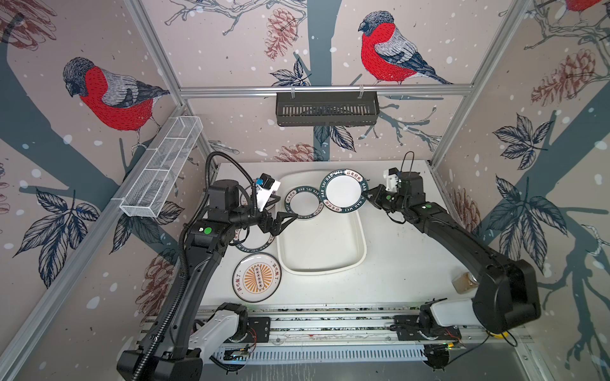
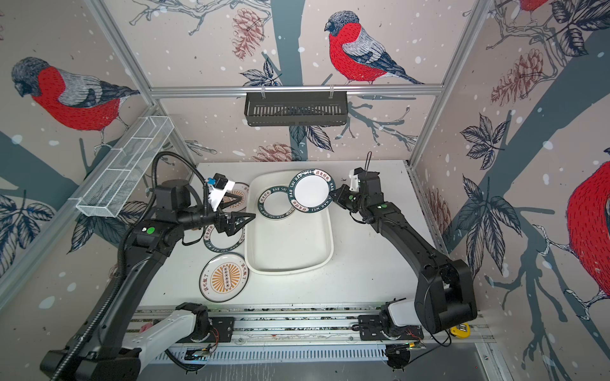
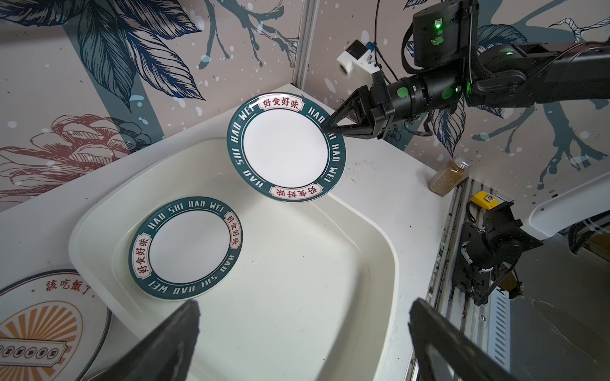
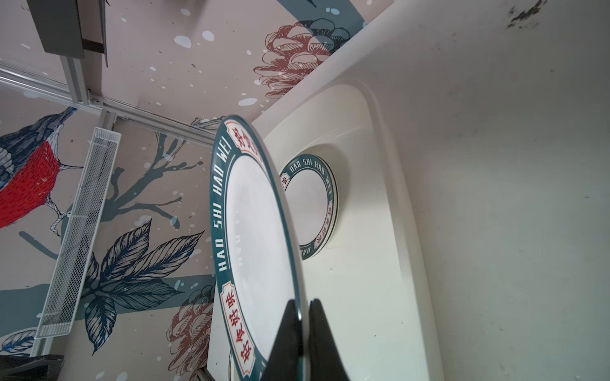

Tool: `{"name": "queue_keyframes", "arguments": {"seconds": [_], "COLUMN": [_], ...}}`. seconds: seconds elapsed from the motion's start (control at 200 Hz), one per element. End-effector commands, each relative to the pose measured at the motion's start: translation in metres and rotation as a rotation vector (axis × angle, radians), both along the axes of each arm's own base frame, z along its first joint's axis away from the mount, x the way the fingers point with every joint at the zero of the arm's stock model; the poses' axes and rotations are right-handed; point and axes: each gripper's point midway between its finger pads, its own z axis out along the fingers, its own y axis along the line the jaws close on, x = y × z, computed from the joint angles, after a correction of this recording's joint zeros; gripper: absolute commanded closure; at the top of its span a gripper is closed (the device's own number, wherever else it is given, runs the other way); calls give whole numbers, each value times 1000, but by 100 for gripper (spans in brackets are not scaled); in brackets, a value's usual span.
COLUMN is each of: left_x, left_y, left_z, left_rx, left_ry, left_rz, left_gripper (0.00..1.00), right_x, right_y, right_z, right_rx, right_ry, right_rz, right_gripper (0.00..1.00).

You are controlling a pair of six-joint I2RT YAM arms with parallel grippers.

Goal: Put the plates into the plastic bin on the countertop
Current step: 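Carry the green plate over the white bin with the right gripper, then lower the green plate onto the stacked plates in the bin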

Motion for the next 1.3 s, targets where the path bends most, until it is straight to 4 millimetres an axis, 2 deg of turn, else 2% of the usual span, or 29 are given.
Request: {"name": "queue_keyframes", "arguments": {"seconds": [0.0,0.285,0.435,0.871,1.291], "left_x": [-1,-1,-1,1,2], "left_y": [0,2,2,3,3], "left_z": [4,7,7,6,6], "left_rx": [-5,-8,-11,-11,-12], "left_ry": [-22,-28,-29,-25,-20], "left_rz": [-7,-2,-2,2,1], "left_gripper": [2,2,2,2,2], "right_x": [11,26,34,62,75], "right_y": [17,66,83,105,129], "right_z": [12,-18,-33,-71,-103], "right_rx": [-5,-37,-44,-53,-54], "right_ry": [-73,-39,-22,25,75], "right_rz": [14,97,121,134,167], "right_gripper": [98,98,98,98,98]}}
